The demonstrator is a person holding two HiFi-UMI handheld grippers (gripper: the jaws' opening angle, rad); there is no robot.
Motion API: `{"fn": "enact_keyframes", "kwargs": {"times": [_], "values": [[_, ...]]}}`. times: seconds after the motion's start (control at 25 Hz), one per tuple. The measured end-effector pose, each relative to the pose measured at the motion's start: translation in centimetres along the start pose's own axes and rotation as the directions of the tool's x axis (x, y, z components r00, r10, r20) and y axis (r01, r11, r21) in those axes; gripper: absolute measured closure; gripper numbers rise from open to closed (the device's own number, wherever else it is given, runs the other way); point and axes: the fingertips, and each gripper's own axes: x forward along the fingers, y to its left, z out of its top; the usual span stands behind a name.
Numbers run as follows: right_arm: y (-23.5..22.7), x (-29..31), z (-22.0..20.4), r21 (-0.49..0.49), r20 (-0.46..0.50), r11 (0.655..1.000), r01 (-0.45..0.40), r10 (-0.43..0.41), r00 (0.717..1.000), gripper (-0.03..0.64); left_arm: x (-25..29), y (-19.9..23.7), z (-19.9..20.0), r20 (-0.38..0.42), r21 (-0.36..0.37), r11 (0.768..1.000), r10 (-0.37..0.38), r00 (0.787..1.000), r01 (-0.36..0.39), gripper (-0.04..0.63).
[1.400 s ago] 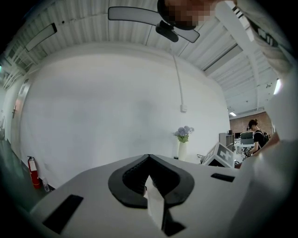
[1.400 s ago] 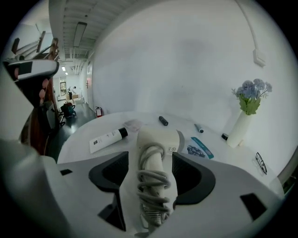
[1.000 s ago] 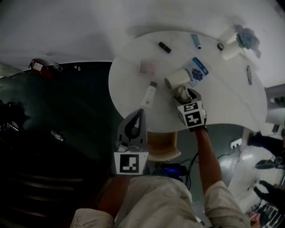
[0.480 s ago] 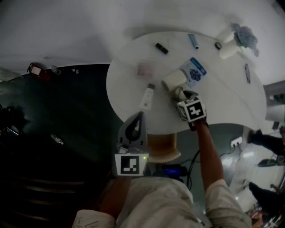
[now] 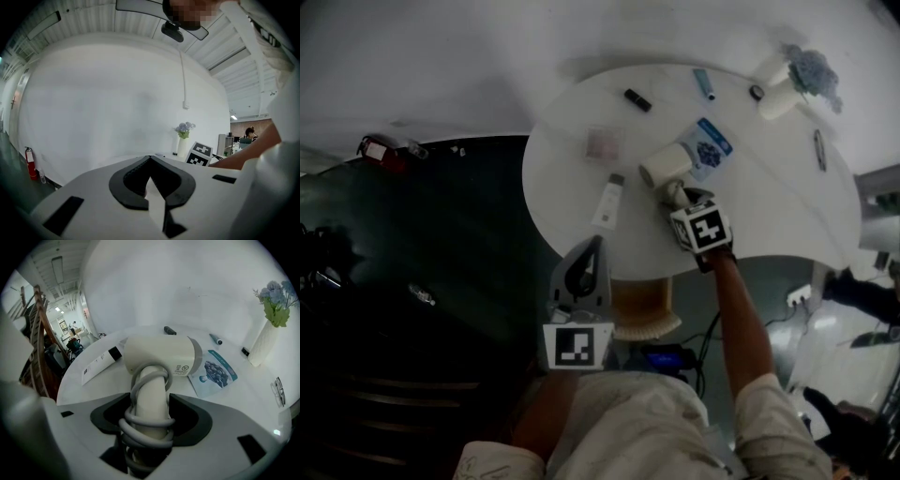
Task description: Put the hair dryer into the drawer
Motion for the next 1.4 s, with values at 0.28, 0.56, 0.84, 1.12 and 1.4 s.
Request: {"fn": "enact_keyframes", "kwargs": {"times": [0.28,0.56,0.84,1.12,1.4], "values": [[0.2,-0.4,-0.3,0.020,0.013,0.999,0.027,-0.027,1.000,0.359,-0.4,0.2,0.2,-0.002,-0.004,1.000,0.011,1.000,-0.011,0.594],[0.5,-1.9,-0.7,0.035,0.051,0.998,0.047,-0.049,0.998,0.362,-1.1,0.1,0.3,-0.001,0.008,1.000,0.007,1.000,-0.007,0.594],[0.9,-5.9,-0.5,0.080,0.138,0.994,0.069,-0.080,0.987,0.365,-1.9,-1.0,1.0,0.012,0.018,1.000,-0.012,1.000,0.011,0.594],[2.3,-11.0,-0.3,0.106,0.254,0.991,0.079,-0.104,0.962,0.367,-3.2,-2.9,2.4,0.029,0.035,0.999,-0.022,0.999,0.021,0.594],[3.5,-17.0,-0.6,0.143,0.380,0.987,0.077,-0.126,0.916,0.368,-4.6,-5.4,3.0,0.043,0.052,0.999,-0.020,0.999,0.018,0.595]]}}
